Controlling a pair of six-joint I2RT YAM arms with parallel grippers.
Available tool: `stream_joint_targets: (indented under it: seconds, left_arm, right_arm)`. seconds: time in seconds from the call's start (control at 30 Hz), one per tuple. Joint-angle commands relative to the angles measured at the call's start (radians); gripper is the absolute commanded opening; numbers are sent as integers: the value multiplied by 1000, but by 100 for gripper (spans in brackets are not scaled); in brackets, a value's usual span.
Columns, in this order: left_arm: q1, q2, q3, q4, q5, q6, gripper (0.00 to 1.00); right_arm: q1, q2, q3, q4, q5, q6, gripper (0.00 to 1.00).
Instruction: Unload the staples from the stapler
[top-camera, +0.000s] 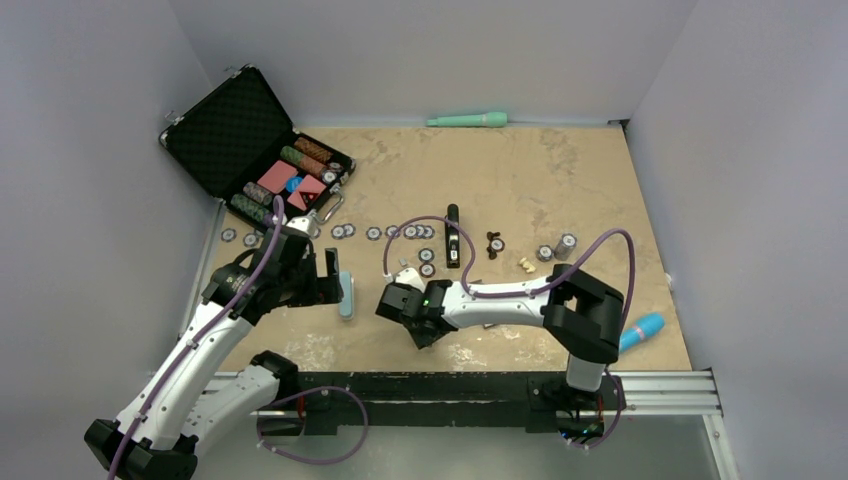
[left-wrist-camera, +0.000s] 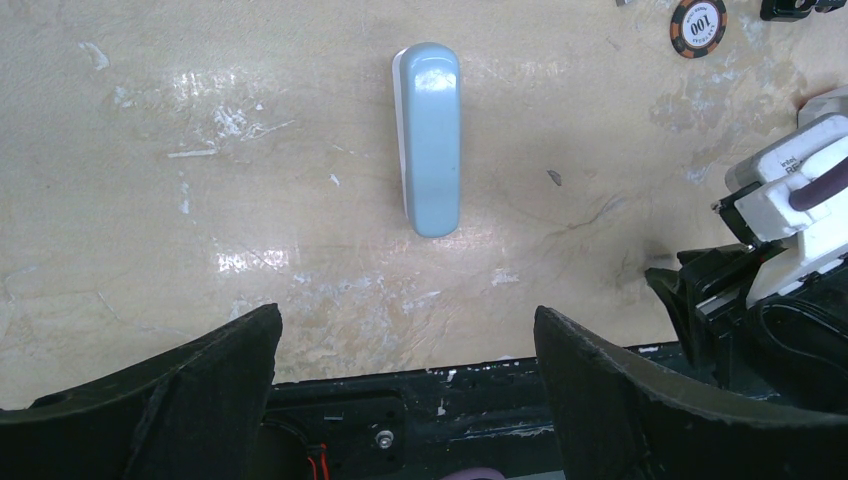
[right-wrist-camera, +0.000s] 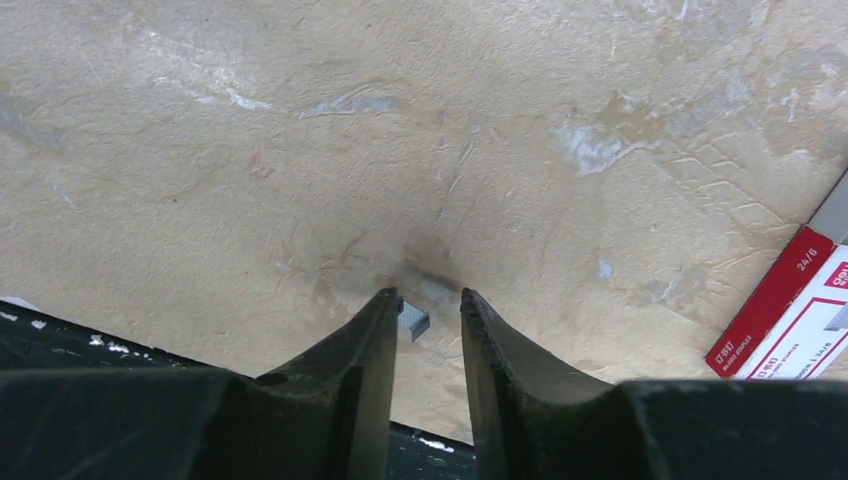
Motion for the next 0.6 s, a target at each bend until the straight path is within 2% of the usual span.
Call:
stream_joint_targets:
  seconds: [0.0,0.2,0.57]
  left_arm:
    - [8,-10,16,10,-9,-12,100]
    - [9,-8,15,11,-9,-12,100]
    - [9,-9,15,14,-3,-10,100]
  right_arm:
    - [0,-45,-13,25,-44,1,36]
    - [0,-75,-26,33,-71,16,41]
    - [0,-58,-30,44,-96,37,39]
